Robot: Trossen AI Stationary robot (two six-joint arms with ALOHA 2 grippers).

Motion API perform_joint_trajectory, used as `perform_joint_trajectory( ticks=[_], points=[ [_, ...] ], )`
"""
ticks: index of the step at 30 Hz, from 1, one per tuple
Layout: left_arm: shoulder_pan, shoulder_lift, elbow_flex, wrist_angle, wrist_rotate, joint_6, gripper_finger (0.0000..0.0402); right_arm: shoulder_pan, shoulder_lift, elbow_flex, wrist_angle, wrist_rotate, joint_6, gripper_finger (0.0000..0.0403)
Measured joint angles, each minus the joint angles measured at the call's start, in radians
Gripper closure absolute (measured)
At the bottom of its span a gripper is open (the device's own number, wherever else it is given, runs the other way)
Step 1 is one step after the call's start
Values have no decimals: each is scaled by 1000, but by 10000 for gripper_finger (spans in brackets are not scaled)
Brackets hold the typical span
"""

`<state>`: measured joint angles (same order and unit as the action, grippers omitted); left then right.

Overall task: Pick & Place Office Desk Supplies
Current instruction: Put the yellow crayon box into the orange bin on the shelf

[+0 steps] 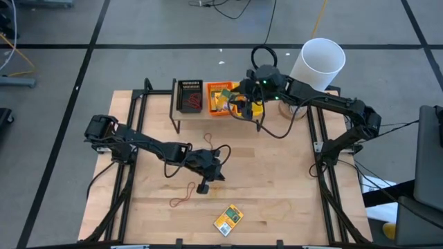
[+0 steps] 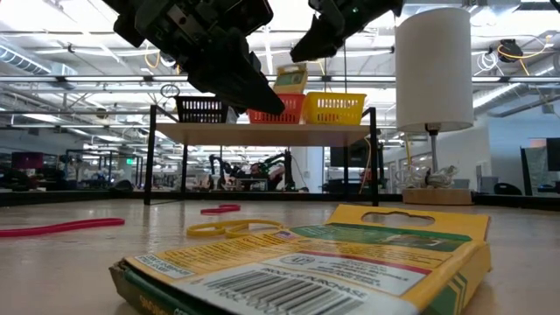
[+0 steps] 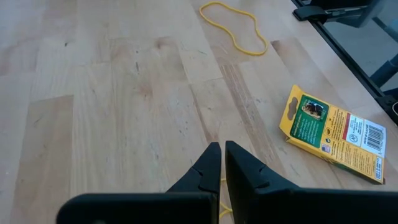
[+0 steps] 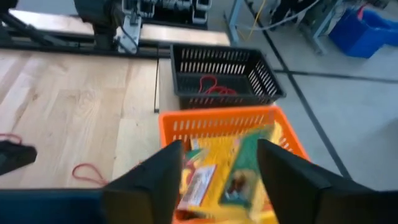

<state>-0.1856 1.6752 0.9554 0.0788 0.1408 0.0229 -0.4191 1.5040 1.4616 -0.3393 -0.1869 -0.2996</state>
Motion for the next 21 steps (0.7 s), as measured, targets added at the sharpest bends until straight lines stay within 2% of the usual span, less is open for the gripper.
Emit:
perform_joint_trajectory(
  ticks=[4, 8, 14, 17, 21],
  points=[
    [0, 0, 0, 0, 0, 0, 392, 0, 0, 0, 64, 0, 2, 159],
    [0, 0, 0, -1, 0, 0, 392, 2, 0, 0, 90, -1, 12, 136],
    [0, 0, 0, -2, 0, 15, 392, 35, -1, 0, 92, 5, 30, 142],
    [0, 0, 0, -1, -7, 49, 392, 78, -10, 0, 95, 9, 36, 154],
    [0, 0, 0, 0, -10, 55, 392, 165, -11, 0, 53, 63, 71, 168]
  ],
)
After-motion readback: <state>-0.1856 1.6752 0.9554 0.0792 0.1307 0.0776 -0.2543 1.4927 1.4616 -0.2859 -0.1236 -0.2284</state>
